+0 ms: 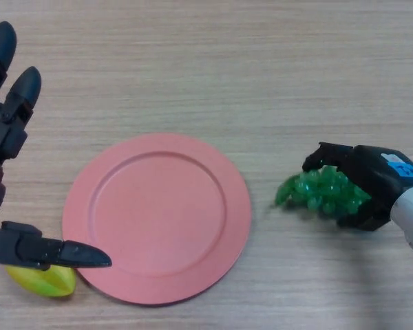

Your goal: Pick up the green grapes and place it on the plate

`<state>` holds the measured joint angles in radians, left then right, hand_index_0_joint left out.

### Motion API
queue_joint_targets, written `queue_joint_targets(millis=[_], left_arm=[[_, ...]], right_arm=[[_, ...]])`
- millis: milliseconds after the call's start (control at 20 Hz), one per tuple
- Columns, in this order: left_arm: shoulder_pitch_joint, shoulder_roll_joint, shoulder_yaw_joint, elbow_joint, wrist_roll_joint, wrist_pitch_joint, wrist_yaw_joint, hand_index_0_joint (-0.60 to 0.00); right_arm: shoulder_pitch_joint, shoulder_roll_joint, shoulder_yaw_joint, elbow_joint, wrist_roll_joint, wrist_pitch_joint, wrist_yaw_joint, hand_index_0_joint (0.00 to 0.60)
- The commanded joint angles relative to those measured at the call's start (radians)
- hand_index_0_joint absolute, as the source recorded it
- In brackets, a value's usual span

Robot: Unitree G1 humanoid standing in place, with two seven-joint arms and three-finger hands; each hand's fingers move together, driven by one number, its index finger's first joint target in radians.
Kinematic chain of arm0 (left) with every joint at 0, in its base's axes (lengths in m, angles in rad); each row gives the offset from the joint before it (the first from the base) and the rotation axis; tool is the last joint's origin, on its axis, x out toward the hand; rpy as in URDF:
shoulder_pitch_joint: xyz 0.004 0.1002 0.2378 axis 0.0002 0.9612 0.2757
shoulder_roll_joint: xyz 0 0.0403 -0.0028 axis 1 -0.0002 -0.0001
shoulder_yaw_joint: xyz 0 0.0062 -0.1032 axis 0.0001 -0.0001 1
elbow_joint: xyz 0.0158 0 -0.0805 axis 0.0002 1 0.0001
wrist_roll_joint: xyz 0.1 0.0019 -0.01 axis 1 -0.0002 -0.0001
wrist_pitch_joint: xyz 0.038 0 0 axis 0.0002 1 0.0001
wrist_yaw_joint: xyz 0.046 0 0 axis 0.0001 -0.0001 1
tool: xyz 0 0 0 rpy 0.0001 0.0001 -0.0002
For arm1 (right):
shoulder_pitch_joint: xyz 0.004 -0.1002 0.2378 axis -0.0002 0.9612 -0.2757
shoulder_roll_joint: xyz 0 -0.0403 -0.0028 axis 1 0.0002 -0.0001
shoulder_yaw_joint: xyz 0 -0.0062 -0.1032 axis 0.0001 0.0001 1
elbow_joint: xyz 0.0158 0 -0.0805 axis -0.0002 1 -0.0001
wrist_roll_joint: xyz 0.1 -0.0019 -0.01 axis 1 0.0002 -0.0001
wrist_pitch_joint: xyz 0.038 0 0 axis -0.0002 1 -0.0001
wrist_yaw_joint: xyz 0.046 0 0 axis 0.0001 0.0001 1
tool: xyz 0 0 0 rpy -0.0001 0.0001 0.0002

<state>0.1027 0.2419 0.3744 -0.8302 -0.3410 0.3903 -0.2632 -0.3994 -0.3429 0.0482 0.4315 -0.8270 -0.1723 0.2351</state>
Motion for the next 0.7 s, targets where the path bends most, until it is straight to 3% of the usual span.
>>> queue_joint_targets(millis=[50,250,450,600,700], left_arm=[[-0.011,0.016,0.071,-0.039,-0.029,-0.163,-0.012,0.0],[0.008,0.001,0.071,-0.05,-0.021,-0.178,-0.017,0.0],[0.024,-0.015,0.078,-0.051,-0.021,-0.192,-0.02,0.0],[0.026,-0.019,0.092,-0.044,-0.026,-0.195,0.006,0.0],[0.036,-0.023,0.106,-0.039,-0.038,-0.207,0.001,0.0]], right_arm=[[-0.052,-0.041,-0.05,-0.059,-0.022,-0.044,-0.055,0.6],[-0.029,-0.011,-0.053,-0.177,-0.01,-0.008,-0.04,0.6],[-0.023,0.042,-0.027,-0.415,0.035,0.099,0.059,0.6],[-0.077,0.133,0.05,-0.579,0.076,0.237,0.154,0.6],[-0.153,0.148,0.139,-0.609,0.094,0.3,0.153,0.6]])
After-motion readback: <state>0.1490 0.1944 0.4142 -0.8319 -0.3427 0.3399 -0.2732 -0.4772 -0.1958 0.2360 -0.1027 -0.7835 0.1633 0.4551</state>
